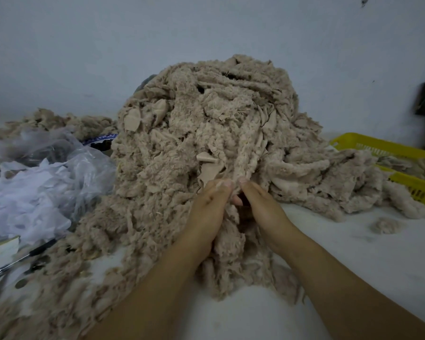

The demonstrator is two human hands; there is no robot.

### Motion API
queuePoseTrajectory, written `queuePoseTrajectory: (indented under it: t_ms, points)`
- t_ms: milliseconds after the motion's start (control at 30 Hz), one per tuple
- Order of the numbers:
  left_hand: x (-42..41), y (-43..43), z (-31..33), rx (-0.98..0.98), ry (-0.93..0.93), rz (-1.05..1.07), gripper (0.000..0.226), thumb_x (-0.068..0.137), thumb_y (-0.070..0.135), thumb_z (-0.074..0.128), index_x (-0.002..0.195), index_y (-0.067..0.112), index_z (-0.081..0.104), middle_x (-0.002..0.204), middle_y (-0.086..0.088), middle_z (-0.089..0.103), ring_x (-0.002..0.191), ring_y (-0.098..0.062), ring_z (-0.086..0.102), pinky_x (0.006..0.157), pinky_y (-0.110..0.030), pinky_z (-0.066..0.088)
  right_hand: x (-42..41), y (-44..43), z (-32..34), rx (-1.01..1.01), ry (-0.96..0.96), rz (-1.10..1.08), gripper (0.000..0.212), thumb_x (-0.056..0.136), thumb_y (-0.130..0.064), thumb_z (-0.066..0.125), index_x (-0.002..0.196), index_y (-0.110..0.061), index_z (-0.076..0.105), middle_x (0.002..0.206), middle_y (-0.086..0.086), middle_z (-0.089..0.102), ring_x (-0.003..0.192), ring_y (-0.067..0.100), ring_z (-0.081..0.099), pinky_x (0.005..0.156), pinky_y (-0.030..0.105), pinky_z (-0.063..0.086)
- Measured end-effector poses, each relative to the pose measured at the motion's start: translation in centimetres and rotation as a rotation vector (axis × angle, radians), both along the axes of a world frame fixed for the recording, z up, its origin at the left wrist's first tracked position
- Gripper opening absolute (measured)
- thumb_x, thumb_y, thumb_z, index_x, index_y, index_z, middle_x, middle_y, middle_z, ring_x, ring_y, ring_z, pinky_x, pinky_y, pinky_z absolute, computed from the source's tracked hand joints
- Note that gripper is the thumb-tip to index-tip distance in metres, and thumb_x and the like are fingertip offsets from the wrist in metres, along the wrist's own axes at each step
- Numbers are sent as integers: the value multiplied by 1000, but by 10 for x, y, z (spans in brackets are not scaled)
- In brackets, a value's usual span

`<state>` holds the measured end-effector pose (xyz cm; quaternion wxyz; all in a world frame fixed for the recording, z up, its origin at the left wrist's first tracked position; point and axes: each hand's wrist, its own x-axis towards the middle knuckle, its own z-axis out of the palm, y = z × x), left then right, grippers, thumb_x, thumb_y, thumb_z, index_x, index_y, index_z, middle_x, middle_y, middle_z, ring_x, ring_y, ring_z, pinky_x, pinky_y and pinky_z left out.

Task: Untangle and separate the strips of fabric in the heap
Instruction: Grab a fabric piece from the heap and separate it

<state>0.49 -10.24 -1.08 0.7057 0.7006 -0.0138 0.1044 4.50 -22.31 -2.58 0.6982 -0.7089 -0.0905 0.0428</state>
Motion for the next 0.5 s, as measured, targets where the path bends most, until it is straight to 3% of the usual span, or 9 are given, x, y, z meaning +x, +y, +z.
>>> queuePoseTrajectory:
  t_ms: [67,133,200,233,333,400,500]
  points:
    - [1,-2,0,123,-61,14,47,103,40,48,63,27,71,103,14,61,105,0,61,92,-13,42,2,-2,-2,47,16,-4,30,100,-37,51,79,-28,70,83,-11,73,77,2,67,68,18,52]
    - [3,-1,-1,216,-80,49,50,103,42,47,62,19,67,96,14,54,96,5,58,79,-4,38,4,-3,-1,72,37,-60,27,97,-34,52,83,-15,65,83,5,68,76,18,62,72,34,51]
    - [6,1,-5,228,-48,79,48,102,42,48,65,16,65,95,7,55,94,4,58,82,-14,40,6,-3,-2,74,30,-112,28,92,-38,52,100,-16,66,99,14,70,87,28,63,87,49,52]
    - [8,2,-6,191,4,90,45,101,43,50,67,18,66,95,6,60,96,1,60,86,-20,42,4,-1,2,64,35,-121,38,88,-43,51,115,-19,65,110,13,69,95,25,64,95,53,51]
    - [9,4,-2,3,188,97,27,100,42,53,86,28,71,94,10,71,90,-3,67,77,-22,52,2,-1,5,113,79,-103,71,79,-54,51,143,-22,47,139,1,56,120,19,57,104,48,47]
    - [11,6,-4,67,167,111,24,101,40,51,95,24,68,99,4,70,91,-7,66,77,-24,53,2,-2,5,140,71,-68,64,87,-52,52,145,-25,45,143,-7,51,120,12,55,104,41,45]
    - [10,7,-4,247,-23,117,14,100,44,50,104,36,60,112,13,57,100,10,54,82,-11,43,0,-5,1,-38,-41,-12,25,97,-42,49,115,-36,65,108,-6,68,101,10,62,100,43,47]
